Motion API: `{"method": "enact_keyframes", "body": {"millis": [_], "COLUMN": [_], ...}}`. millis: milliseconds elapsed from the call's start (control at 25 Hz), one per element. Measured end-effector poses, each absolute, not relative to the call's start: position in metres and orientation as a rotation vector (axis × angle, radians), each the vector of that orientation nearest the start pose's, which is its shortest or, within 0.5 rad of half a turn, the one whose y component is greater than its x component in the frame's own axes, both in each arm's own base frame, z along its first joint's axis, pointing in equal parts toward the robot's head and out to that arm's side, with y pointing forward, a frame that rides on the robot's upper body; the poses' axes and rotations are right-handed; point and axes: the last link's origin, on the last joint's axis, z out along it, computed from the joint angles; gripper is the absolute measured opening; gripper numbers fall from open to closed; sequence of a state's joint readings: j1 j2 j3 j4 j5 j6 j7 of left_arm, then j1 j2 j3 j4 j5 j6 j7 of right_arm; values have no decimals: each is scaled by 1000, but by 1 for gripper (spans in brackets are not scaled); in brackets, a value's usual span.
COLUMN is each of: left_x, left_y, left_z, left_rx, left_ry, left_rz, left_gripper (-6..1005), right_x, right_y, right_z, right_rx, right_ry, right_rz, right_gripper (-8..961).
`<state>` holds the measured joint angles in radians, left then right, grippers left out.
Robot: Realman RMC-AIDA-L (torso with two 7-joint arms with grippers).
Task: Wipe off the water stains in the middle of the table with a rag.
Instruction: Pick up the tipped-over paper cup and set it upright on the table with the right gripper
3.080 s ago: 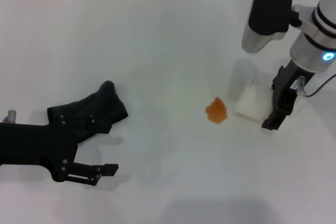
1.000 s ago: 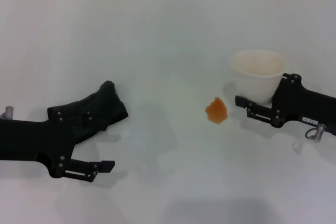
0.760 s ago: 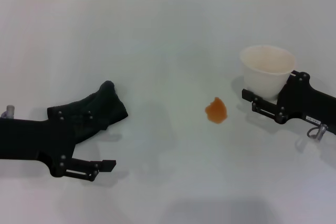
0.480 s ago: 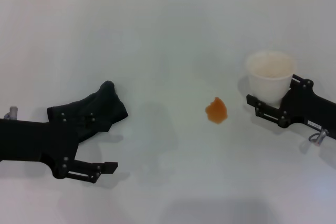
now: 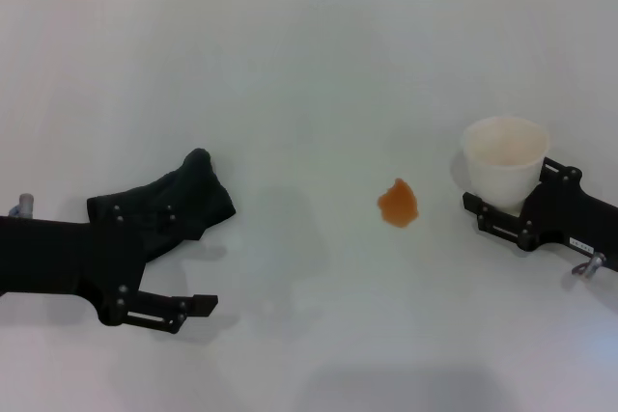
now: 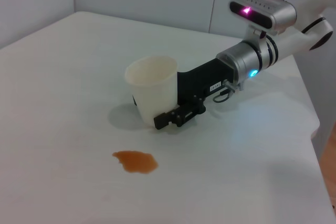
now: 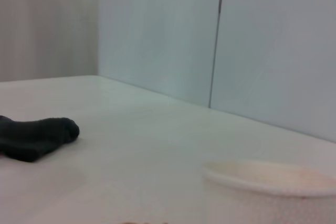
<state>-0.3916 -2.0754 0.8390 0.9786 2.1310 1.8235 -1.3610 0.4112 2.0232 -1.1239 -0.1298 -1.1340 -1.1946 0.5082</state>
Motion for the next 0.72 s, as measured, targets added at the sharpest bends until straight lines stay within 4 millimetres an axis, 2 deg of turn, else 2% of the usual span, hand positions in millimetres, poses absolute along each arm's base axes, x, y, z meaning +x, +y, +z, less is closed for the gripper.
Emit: {"method": "enact_keyframes", "body": {"millis": [520, 720], "left_x": [-266, -266], "left_y": [279, 279], "left_z": [24, 24], "left_rx": [-3032, -3036], "left_ry": [-330, -328], "left_rz": [-423, -426], "left_gripper": [887, 887], "right_x": [344, 344], "right_y": [292, 289], "right_z": [-42, -38], "right_rx": [-2301, -2300], "right_ry": [450, 448], "right_rz": [547, 573], "right_gripper": [869, 869]}}
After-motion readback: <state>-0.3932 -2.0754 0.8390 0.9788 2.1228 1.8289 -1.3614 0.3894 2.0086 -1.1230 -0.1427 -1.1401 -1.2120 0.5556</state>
